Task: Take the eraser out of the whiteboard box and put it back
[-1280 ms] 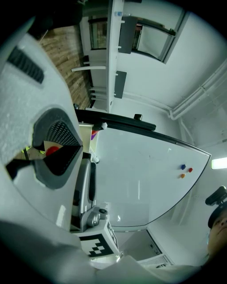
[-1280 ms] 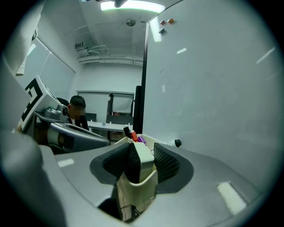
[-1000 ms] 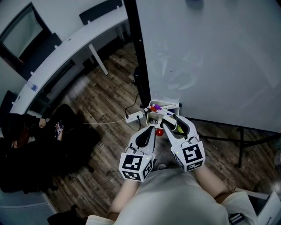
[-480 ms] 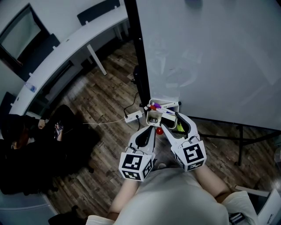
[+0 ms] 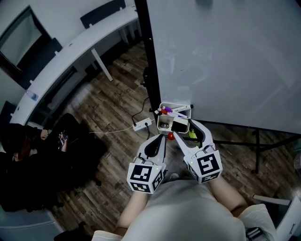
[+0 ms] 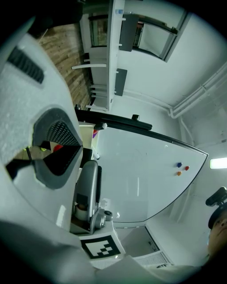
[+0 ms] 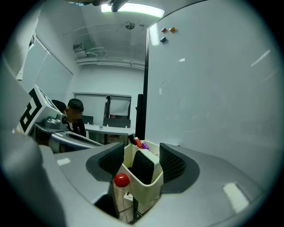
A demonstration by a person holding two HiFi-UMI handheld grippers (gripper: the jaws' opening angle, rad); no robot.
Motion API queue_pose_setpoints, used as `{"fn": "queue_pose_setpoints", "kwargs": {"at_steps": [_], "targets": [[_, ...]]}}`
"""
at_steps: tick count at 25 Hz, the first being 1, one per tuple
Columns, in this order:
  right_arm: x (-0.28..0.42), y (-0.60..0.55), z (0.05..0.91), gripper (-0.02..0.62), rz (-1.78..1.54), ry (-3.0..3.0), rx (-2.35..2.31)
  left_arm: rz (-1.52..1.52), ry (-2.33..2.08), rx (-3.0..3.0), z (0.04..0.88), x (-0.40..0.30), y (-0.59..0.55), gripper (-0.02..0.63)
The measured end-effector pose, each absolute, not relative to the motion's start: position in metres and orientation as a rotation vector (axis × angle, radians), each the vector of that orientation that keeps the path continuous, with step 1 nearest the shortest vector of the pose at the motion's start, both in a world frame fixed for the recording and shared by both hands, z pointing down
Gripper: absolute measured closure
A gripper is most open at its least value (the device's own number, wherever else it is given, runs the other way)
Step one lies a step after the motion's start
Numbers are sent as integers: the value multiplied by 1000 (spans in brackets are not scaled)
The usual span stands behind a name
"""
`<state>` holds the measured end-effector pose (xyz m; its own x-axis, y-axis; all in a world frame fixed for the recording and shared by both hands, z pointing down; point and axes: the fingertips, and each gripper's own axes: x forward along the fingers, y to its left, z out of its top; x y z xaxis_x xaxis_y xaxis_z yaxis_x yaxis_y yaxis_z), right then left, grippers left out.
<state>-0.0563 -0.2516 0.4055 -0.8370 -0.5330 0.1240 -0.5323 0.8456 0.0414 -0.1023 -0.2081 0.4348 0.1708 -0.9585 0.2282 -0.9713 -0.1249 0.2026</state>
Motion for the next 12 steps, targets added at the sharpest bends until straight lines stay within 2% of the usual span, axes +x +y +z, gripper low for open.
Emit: {"fn": "queue_pose_setpoints", "kwargs": {"at_steps": [12], "targets": [[-43, -214, 394, 351, 39, -2891, 934, 80, -1770, 2209, 431, -93, -177, 606]]}}
